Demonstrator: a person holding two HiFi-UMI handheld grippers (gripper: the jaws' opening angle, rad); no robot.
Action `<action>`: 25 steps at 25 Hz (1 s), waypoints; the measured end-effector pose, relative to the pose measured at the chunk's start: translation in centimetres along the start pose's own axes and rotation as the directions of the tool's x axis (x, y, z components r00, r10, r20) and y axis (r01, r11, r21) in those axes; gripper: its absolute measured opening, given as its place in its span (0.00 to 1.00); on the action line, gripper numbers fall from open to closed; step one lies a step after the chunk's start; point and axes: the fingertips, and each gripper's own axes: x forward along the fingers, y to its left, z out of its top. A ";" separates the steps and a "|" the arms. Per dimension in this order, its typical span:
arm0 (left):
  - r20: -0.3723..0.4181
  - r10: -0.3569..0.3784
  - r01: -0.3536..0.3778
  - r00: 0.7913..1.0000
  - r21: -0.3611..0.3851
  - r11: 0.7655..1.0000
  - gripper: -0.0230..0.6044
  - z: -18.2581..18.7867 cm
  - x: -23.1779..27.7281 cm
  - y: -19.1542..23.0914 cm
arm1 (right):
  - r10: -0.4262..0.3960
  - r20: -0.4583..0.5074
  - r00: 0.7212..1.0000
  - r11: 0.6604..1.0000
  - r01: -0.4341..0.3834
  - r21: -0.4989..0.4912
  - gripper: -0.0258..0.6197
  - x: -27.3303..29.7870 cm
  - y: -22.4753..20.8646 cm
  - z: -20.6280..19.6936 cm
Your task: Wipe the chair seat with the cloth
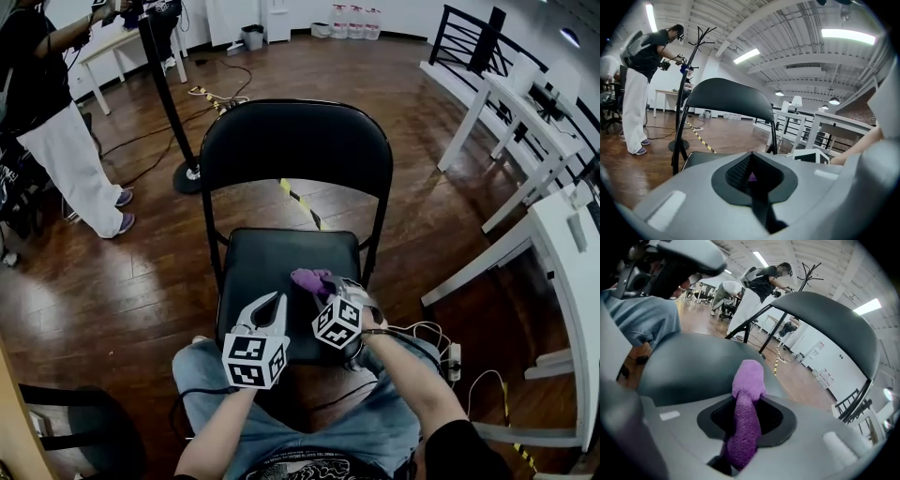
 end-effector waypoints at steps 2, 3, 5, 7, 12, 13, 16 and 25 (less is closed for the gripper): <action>0.004 0.002 -0.002 1.000 -0.011 1.000 0.04 -0.1 0.0 -0.3 | 0.007 0.012 1.000 1.000 -0.007 0.014 0.18 -1.2 1.3 -0.2; 0.006 0.003 -0.003 1.000 -0.014 1.000 0.04 -0.1 0.0 -0.4 | 0.009 0.018 1.000 1.000 -0.009 0.019 0.18 -1.8 1.9 -0.3; 0.011 0.002 -0.002 1.000 -0.017 1.000 0.04 0.0 0.1 -0.9 | 0.018 0.030 0.999 1.000 -0.018 0.022 0.18 -3.2 3.3 -0.4; 0.016 -0.004 0.004 1.000 -0.019 1.000 0.04 0.1 0.1 -1.4 | 0.031 0.039 0.999 0.999 -0.032 0.017 0.18 -4.4 5.0 -0.6; 0.024 -0.022 0.022 0.999 -0.015 1.000 0.04 0.4 0.4 -2.8 | 0.068 0.057 0.996 0.998 -0.069 0.008 0.18 -6.8 8.6 -0.8; 0.023 -0.026 0.026 0.999 -0.014 1.000 0.04 0.3 0.5 -3.1 | 0.077 0.060 0.995 0.997 -0.077 0.008 0.18 -7.2 9.3 -0.8; 0.022 -0.043 0.043 0.999 -0.013 0.999 0.04 0.2 0.6 -4.2 | 0.093 0.064 0.994 0.995 -0.094 0.014 0.18 -8.2 11.0 -1.2; 0.027 -0.062 0.062 0.998 0.002 0.998 0.04 0.5 0.9 -5.7 | 0.126 0.084 0.989 0.992 -0.127 0.011 0.18 -9.8 13.5 -1.4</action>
